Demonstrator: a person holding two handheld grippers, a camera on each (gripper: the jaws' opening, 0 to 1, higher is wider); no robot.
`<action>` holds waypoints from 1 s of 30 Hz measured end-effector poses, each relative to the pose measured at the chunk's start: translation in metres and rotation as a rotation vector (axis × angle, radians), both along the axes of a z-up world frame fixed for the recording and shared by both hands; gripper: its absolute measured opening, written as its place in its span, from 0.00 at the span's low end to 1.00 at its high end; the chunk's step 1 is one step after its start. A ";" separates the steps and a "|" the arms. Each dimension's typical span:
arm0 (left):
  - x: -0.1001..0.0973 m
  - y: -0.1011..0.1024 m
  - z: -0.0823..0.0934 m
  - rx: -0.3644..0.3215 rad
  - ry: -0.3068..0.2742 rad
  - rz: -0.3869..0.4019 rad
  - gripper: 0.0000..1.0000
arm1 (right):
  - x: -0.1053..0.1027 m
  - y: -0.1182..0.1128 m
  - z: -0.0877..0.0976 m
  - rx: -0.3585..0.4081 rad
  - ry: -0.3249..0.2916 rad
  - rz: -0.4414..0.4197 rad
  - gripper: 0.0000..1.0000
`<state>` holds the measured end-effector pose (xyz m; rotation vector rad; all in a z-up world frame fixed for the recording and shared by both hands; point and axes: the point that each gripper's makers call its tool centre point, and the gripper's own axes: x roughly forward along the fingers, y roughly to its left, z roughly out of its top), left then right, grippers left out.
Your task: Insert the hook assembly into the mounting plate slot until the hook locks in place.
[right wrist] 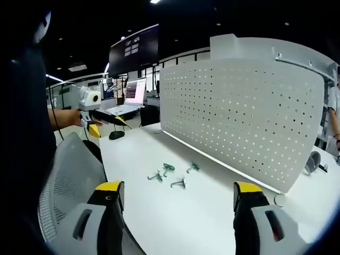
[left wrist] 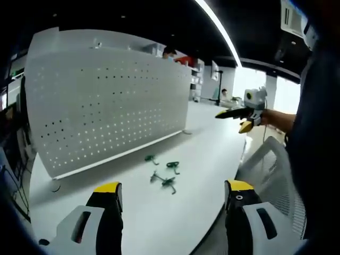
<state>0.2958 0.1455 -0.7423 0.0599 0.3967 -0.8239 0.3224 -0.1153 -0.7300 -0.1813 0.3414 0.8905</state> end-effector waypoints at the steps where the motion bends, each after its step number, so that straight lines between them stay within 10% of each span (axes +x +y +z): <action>1: 0.000 0.000 0.000 0.001 0.000 0.000 0.80 | 0.000 0.000 0.000 0.000 0.000 0.000 0.82; 30: 0.001 0.000 -0.009 0.006 0.015 -0.006 0.79 | 0.001 0.007 -0.009 -0.015 0.031 0.027 0.80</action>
